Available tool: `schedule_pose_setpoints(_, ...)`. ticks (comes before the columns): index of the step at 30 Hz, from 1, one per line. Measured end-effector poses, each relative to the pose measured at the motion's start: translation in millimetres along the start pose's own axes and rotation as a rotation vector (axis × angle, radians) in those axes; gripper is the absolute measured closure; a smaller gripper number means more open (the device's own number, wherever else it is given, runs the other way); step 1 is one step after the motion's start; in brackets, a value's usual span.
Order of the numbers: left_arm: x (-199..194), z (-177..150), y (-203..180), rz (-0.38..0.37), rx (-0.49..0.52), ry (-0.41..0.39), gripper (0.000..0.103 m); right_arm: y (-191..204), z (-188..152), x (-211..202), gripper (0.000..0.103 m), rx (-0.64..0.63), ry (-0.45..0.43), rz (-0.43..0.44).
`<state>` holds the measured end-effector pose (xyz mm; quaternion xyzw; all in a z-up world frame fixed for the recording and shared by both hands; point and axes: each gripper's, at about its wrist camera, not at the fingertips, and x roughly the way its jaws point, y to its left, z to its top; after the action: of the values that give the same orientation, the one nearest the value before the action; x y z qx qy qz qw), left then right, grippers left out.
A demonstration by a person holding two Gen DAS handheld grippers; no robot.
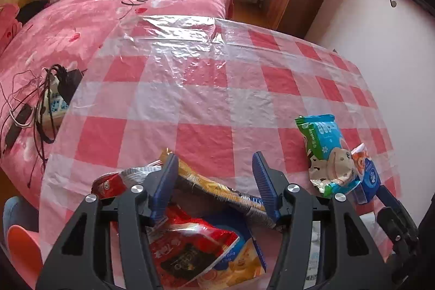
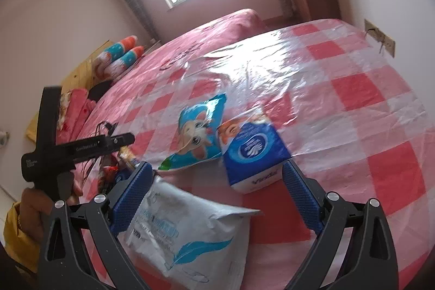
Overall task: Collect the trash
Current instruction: 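Grasp the red snack bag with the left tool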
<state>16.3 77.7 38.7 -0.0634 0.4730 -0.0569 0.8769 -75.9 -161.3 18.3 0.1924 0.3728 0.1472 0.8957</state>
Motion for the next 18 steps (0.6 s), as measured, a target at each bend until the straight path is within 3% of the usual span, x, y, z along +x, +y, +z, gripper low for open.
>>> schedule_pose_setpoints(5,-31.8,-8.8,23.7,-0.011,-0.022,-0.06,0.044,3.4,-3.1,4.9,0.008,-0.012,0.047,0.031)
schedule_pose_setpoints(7,-41.9,-16.1,35.5,0.003,-0.001,-0.057,0.036,5.5,-5.7,7.0,0.008,-0.01,0.072,0.048)
schedule_pose_setpoints(9,-46.1,-24.2,51.4,0.014,-0.039,-0.041,0.036,10.6,-8.6,8.4,0.008,-0.026,0.095,0.043)
schedule_pose_setpoints(14,-52.9,-52.2,80.0,-0.057,-0.166,-0.012,0.036,24.2,-20.5,10.5,0.008,-0.077,0.14,0.021)
schedule_pose_setpoints(18,-42.4,-61.9,82.9,-0.122,-0.239,0.007,0.036,36.0,-32.2,7.1,0.008,-0.087,0.173,0.062)
